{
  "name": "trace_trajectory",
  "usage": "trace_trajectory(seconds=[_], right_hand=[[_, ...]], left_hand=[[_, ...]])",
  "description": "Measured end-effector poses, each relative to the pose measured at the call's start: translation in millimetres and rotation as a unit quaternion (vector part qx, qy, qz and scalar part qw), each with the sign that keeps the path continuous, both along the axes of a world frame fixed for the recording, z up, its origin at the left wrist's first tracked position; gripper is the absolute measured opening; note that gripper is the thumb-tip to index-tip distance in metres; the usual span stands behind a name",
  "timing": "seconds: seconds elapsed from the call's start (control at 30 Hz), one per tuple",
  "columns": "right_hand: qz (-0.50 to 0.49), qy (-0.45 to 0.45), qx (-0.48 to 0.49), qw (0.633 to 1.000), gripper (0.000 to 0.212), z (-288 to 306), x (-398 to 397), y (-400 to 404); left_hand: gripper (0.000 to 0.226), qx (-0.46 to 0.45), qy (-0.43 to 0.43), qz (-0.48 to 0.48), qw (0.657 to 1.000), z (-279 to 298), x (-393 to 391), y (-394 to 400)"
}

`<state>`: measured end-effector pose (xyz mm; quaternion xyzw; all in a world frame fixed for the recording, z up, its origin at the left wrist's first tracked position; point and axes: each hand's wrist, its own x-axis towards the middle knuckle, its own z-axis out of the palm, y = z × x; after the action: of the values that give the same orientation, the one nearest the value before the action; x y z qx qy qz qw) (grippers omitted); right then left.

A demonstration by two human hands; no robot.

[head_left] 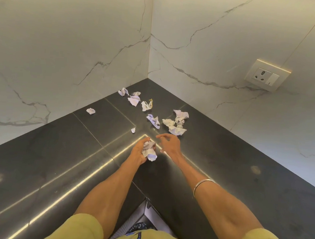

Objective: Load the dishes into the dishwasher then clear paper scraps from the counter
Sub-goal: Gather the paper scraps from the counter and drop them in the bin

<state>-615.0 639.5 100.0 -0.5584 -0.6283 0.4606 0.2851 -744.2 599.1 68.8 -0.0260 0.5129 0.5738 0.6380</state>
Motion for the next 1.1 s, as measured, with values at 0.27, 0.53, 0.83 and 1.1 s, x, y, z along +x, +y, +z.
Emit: trace_trajectory(seconds=[0.27,0.53,0.83,1.1], right_hand=[[-0.085,-0.138,0.079,0.984,0.050,-5,28,46],[0.006,-0.227,0.054,0.972,0.046,-24,29,91],[0.029,-0.362,0.044,0.931,0.054,-41,18,111],[-0.069,-0.266,0.103,0.956,0.021,-56,13,100]], left_hand=[[0.013,-0.002,0.013,-0.041,0.999,-2,-5,21],[0.017,0.003,0.028,-0.060,0.998,-5,-13,57],[0.022,-0.006,0.053,-0.114,0.992,-17,-33,78],[0.028,0.008,0.030,-0.110,0.993,-21,-36,78]])
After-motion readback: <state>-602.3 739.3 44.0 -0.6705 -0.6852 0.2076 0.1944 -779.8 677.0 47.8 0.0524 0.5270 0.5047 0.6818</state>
